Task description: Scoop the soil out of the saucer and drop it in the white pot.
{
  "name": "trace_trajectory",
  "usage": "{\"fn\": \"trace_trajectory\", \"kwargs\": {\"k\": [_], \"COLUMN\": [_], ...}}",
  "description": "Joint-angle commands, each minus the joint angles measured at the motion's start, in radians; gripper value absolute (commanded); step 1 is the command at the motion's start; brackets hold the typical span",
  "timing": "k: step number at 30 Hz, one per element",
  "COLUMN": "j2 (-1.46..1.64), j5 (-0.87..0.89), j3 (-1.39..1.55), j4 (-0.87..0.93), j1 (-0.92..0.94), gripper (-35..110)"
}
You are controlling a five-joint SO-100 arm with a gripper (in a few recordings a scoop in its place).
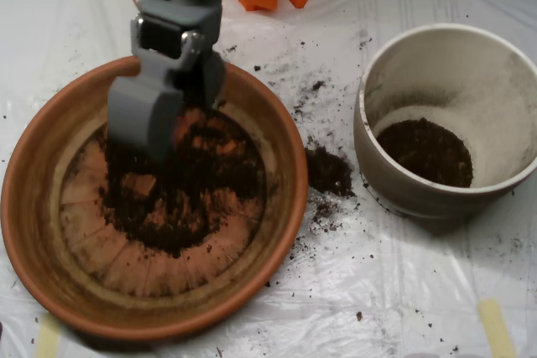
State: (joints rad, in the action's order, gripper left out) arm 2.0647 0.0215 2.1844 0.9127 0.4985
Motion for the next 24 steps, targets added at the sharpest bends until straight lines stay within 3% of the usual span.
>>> {"fn": "trace_trajectory", "kwargs": {"k": [1, 15, 19, 24], "j2": [-0.057, -0.540, -0.597, -0.606], "j5": [-0.006, -0.060, -0.100, -0.130], "j3": [-0.008, -0.276, -0.321, -0.331], "j4": [-0.078, -0.057, -0.046, -0.040], "j1": [0.097, 0.245, 0.256, 0.258], "gripper": [31, 30, 17, 12]}}
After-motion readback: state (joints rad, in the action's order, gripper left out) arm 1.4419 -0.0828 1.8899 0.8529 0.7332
